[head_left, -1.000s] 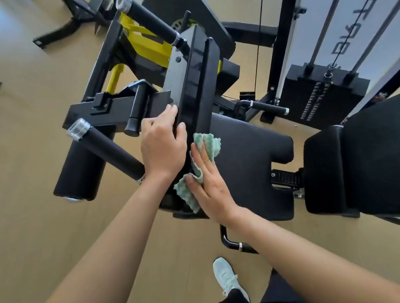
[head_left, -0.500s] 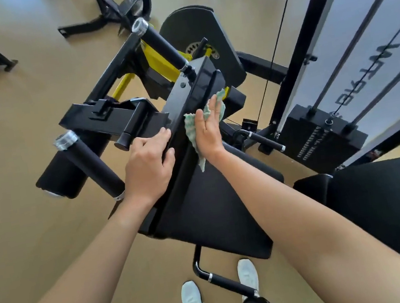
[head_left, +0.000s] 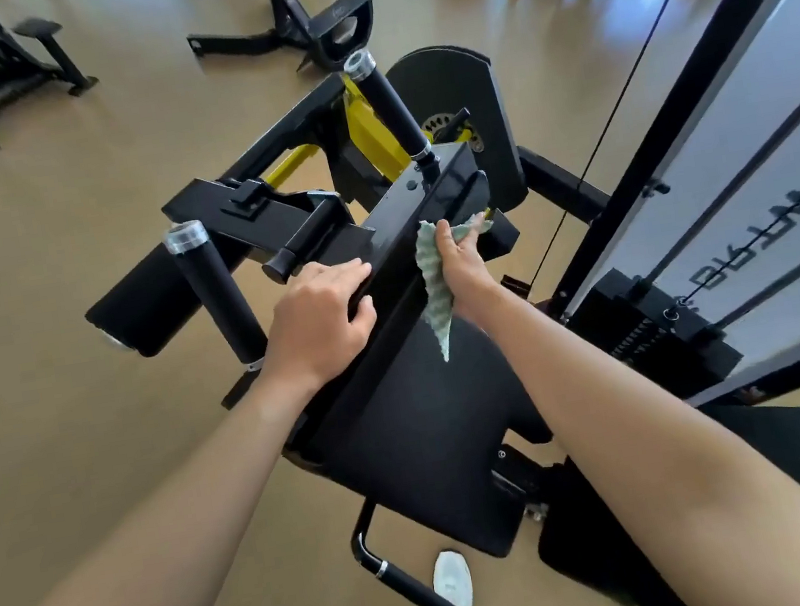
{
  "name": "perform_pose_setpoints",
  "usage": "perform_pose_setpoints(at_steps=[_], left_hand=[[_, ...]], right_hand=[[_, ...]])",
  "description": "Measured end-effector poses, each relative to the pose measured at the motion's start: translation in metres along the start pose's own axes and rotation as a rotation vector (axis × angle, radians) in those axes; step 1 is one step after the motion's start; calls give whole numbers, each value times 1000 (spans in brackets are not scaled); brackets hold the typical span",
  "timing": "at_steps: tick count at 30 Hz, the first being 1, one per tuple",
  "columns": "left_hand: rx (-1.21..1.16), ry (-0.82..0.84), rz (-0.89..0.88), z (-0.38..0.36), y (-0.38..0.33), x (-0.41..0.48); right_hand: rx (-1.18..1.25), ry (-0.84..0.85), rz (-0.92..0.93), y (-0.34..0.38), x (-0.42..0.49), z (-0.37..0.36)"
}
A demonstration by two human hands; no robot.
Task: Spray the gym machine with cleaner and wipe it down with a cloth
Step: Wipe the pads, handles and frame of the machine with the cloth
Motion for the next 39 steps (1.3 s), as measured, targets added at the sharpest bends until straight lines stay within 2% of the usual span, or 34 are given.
perform_pose_setpoints(at_steps=[5,8,17,19,21,23,25,26,28,30,33,36,39], left_hand=[[-67,-70,-104,11,-8,-7],[-124,-83,-208,22,-16,-22],[-421,-226,3,51,-9,-140],[-470,-251,97,51,-4,-176],[-514,-226,280,44,3,-207],[-646,-91,590,21,16,-233],[-972,120,939,-10,24,-255],[-1130,226,1054,-23,24,-262],[-1334,404,1116,-34,21,-265],[-1424,457,1088,-35,21,-264],[-1452,307,1181,-34,39,-260],[-1593,106,1320,-38,64,-247],[-1728,-17,1324,-39,80,-222]], right_hand=[[182,162,-68,-40,-66,-27],[194,181,-85,-57,-101,-43],[31,15,52,-90,-180,-73],[-19,-61,94,-97,-193,-76],[-49,-123,108,-105,-207,-81],[-28,-149,79,-116,-217,-88],[77,-163,45,-127,-225,-93],[160,-157,11,-133,-229,-96],[325,-112,-60,-139,-238,-104],[414,-75,-92,-141,-245,-108],[441,-33,-77,-136,-253,-106],[385,-6,-83,-130,-262,-109],[484,-123,-119,-128,-266,-119]])
Point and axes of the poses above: each hand's wrist, its own x-axis towards the middle knuckle, its own z-axis out of the back of the hand, y = z × x, the point moved 6 cm from there along x, towards the middle knuckle, and after that the axes turned 4 degrees about -z, right-handed, at the moved point
